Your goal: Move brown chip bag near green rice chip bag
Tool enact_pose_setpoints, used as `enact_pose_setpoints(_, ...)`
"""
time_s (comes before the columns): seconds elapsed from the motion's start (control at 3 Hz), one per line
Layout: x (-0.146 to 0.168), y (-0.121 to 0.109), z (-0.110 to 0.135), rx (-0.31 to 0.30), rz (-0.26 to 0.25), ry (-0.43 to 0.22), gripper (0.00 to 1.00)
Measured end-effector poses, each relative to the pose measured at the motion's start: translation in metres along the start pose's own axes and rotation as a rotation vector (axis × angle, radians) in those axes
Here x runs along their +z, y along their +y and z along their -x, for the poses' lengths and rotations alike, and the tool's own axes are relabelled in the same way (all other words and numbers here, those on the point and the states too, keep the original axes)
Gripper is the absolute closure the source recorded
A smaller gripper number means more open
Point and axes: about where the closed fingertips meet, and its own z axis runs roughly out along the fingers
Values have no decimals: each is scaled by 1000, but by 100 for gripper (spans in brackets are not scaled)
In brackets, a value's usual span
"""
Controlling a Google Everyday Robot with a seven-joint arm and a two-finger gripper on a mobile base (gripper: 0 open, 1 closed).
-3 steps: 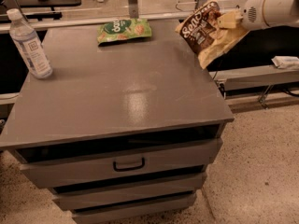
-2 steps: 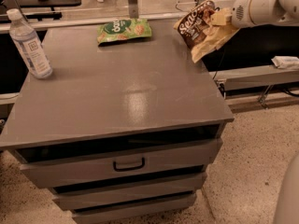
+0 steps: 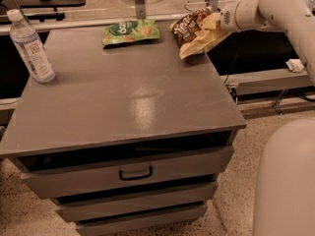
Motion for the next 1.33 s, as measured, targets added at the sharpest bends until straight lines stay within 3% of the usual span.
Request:
enact_pose_setpoints(0.67, 54, 28, -1, 68, 62, -7, 100)
enact_pose_setpoints(1.0, 64, 42, 1, 88, 112, -5, 84)
enact_pose_setpoints(1.33, 67, 55, 5, 97, 175, -13, 53)
